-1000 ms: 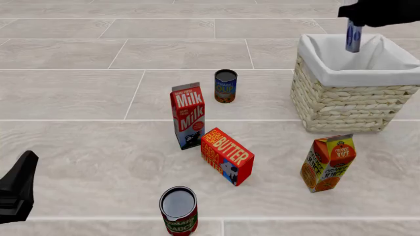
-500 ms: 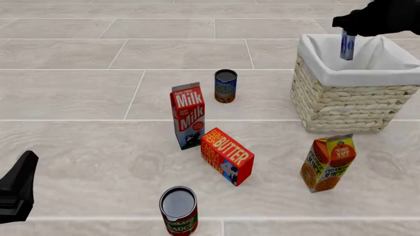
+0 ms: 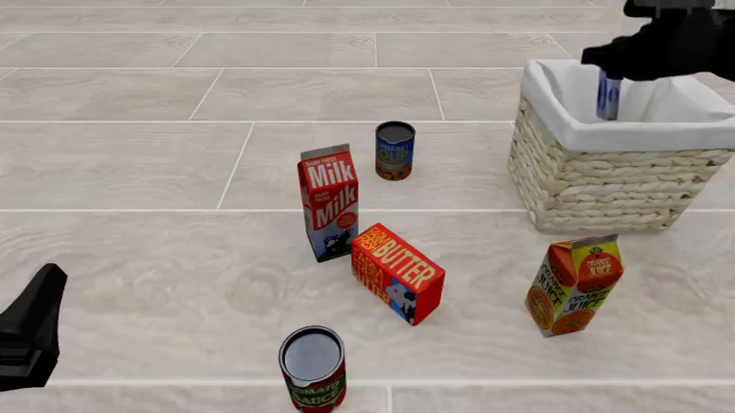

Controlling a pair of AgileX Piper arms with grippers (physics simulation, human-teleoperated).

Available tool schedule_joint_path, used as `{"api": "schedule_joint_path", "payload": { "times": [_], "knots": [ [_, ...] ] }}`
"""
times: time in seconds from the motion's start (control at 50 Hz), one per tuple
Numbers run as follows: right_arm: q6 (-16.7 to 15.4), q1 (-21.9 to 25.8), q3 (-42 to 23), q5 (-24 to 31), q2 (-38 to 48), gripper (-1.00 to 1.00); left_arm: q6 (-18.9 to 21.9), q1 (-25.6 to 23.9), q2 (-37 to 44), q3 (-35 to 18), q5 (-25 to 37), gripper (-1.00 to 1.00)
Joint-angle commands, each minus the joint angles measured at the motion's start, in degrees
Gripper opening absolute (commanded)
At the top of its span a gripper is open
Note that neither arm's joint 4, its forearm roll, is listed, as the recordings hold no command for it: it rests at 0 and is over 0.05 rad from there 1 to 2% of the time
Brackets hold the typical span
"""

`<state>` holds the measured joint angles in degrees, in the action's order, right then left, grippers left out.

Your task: Pick the cream cheese and place it in the basket.

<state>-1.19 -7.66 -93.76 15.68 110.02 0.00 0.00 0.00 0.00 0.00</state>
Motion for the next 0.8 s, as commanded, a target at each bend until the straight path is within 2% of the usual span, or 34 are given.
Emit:
{"api": "schedule_joint_path", "payload": {
  "times": [0.02,0.46,0.8],
  "knots": [
    [0.57,-0.73,-0.56,-0.62,0.93,-1.00,0.00,0.00,0.00,0.00,0.00,1.00],
    [-0.14,-0.99,-1.48,-0.66,3.00,-1.00,0.00,0.00,0.00,0.00,0.00,1.00],
    [-0.67,-1.13,0.32,-1.43,1.87,-1.00,0.00,0.00,0.00,0.00,0.00,1.00]
  ]
}}
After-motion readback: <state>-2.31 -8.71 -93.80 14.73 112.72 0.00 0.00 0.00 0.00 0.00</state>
